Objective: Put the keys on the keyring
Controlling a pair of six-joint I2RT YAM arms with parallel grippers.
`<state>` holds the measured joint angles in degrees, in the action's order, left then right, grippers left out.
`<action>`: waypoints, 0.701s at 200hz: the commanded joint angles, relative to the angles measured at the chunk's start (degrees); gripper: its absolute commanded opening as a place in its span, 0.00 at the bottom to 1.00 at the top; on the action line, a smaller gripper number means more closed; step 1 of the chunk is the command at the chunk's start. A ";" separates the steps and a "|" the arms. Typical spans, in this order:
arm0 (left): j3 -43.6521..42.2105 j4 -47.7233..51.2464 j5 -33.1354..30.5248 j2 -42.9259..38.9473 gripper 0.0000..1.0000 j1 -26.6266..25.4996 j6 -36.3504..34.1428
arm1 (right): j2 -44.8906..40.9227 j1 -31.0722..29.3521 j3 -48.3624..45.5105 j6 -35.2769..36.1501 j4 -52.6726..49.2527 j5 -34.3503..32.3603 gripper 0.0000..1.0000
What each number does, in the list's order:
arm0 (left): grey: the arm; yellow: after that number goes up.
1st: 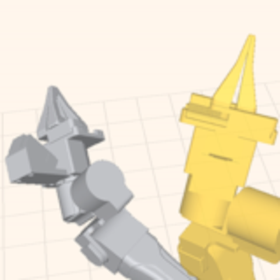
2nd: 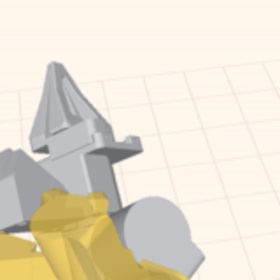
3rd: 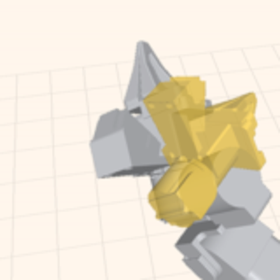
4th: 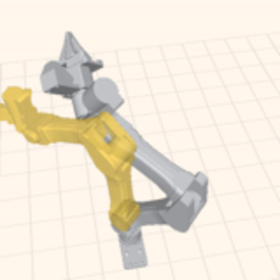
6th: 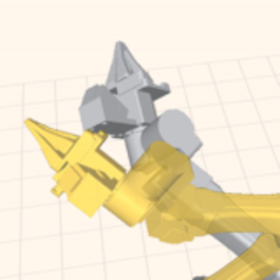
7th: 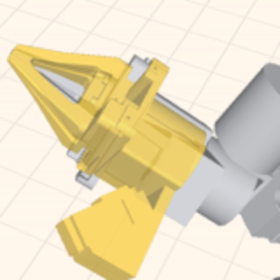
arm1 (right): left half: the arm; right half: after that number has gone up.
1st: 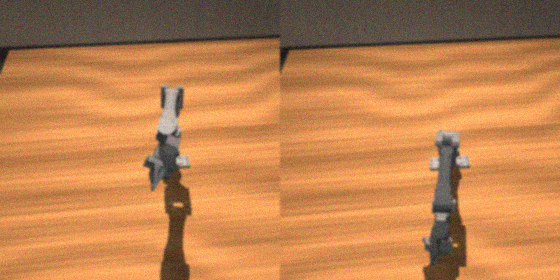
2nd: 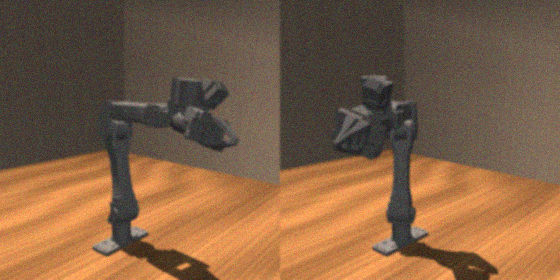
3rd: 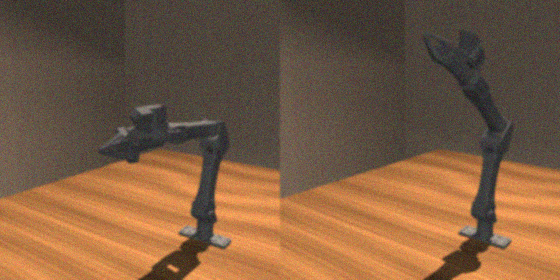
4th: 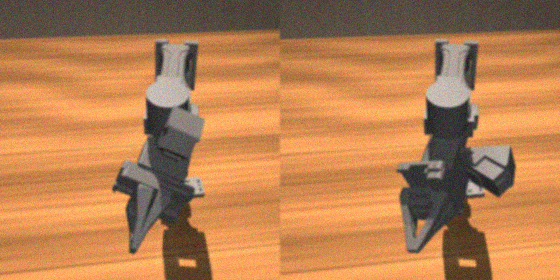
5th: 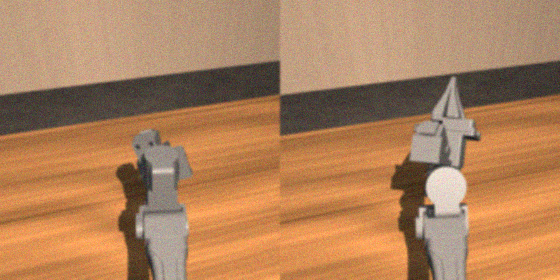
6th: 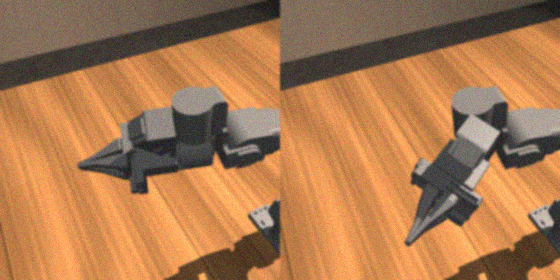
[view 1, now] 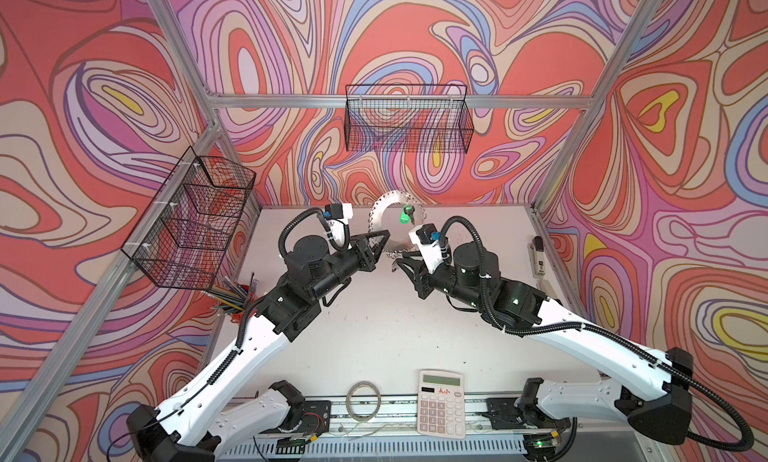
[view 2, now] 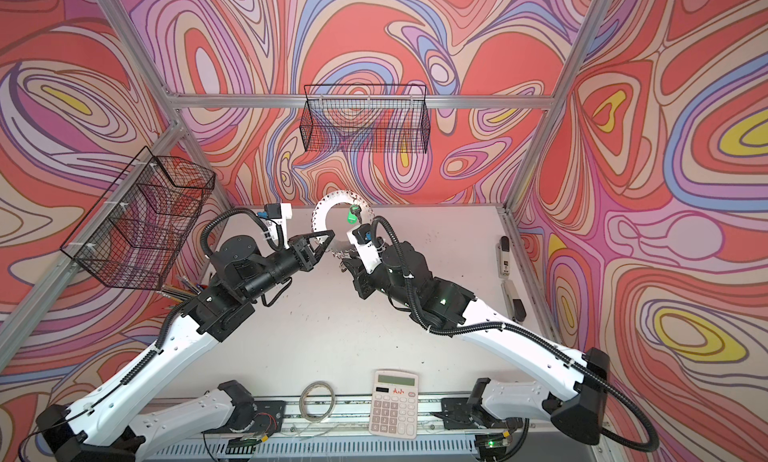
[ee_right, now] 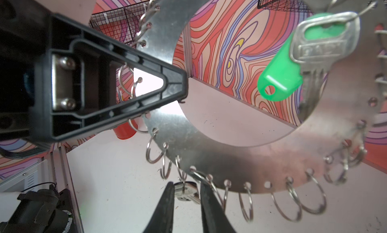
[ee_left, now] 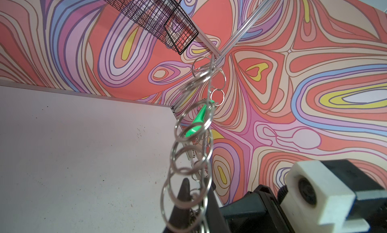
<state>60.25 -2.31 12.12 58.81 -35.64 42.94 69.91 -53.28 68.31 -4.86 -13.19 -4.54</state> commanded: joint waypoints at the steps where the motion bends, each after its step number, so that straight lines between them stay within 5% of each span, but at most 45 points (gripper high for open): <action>1: 2.07 -2.25 0.76 -0.33 0.00 -0.31 1.01 | 0.84 0.45 -0.25 0.19 2.63 -0.43 0.24; 140: 1.18 -1.10 0.45 -0.25 0.00 -0.31 1.38 | 0.85 0.43 -1.63 -3.20 10.20 -1.51 0.14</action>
<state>60.25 -3.01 11.44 58.81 -35.64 43.79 70.65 -53.28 66.76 -7.16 -7.33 -3.42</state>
